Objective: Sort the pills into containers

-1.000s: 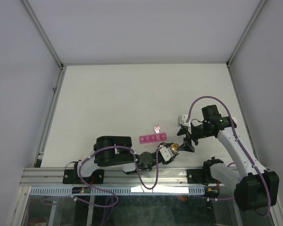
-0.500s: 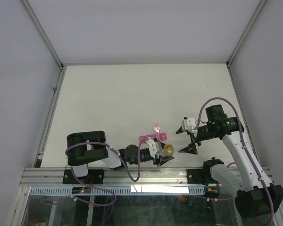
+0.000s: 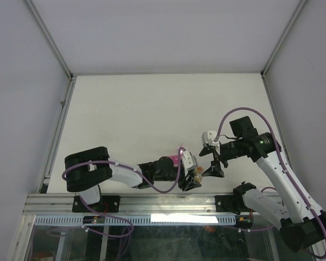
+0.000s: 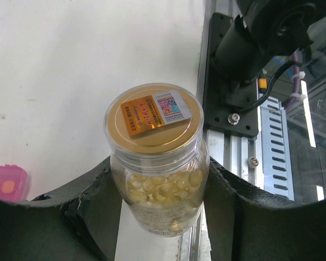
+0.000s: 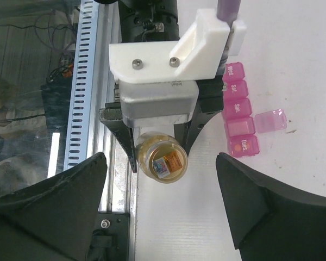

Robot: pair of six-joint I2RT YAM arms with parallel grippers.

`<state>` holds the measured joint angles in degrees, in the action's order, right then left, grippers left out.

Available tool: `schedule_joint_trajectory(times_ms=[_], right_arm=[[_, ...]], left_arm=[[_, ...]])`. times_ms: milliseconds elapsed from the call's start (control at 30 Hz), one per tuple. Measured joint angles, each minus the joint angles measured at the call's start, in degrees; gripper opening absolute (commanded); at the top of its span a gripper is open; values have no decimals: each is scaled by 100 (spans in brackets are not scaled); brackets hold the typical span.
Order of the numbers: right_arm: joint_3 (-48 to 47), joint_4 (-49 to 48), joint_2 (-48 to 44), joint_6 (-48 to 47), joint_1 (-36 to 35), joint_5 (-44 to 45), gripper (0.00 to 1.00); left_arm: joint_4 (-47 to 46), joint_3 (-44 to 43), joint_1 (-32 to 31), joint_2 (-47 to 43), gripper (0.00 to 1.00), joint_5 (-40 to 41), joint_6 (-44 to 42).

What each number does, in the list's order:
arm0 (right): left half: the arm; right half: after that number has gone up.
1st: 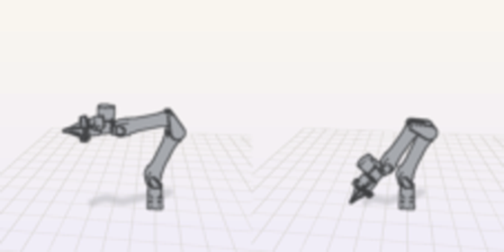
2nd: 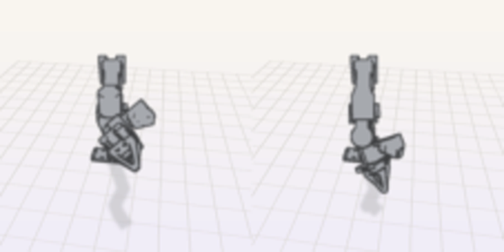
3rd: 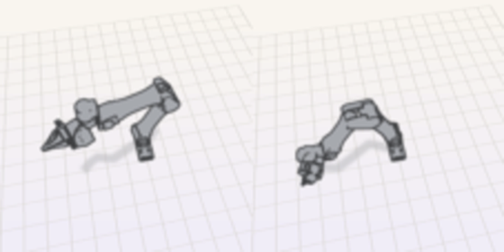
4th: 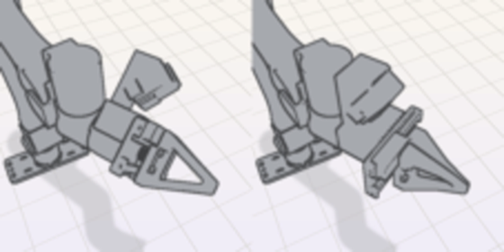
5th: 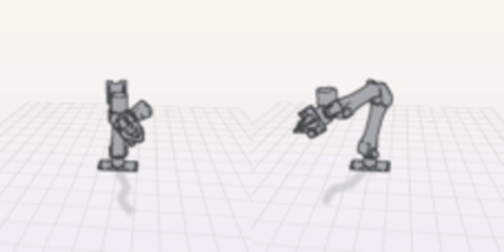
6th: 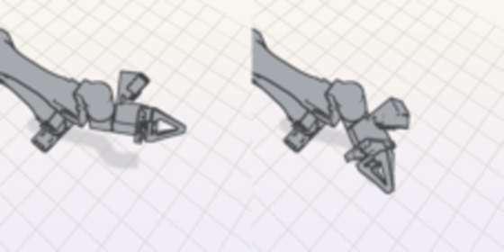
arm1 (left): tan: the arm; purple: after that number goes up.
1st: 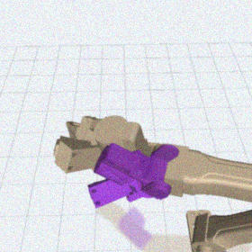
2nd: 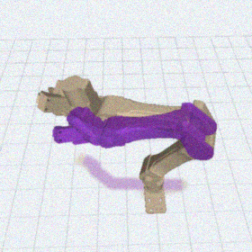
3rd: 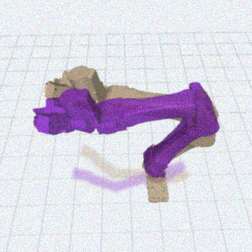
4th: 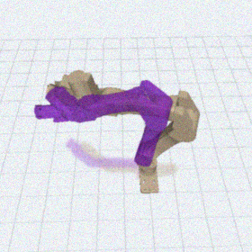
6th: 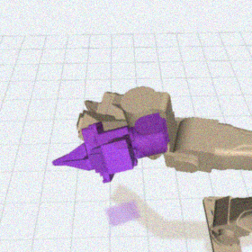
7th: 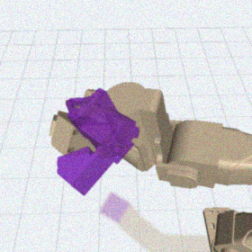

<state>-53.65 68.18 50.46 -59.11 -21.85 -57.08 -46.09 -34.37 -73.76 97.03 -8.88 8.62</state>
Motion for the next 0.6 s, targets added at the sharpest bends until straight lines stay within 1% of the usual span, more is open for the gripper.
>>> schedule_joint_trajectory(times_ms=[100,367,467,600], right_arm=[[31,-153,81,293,-120,181,83],[376,-603,201,883,-431,566,80],[393,-723,240,1023,-483,682,78],[507,-892,247,1158,-551,789,72]], left_arm=[[223,-13,0,-11,0,-37,9],[417,-39,0,-186,0,-66,20],[422,-44,0,-247,0,-68,22],[428,-46,0,-273,0,-68,22]])
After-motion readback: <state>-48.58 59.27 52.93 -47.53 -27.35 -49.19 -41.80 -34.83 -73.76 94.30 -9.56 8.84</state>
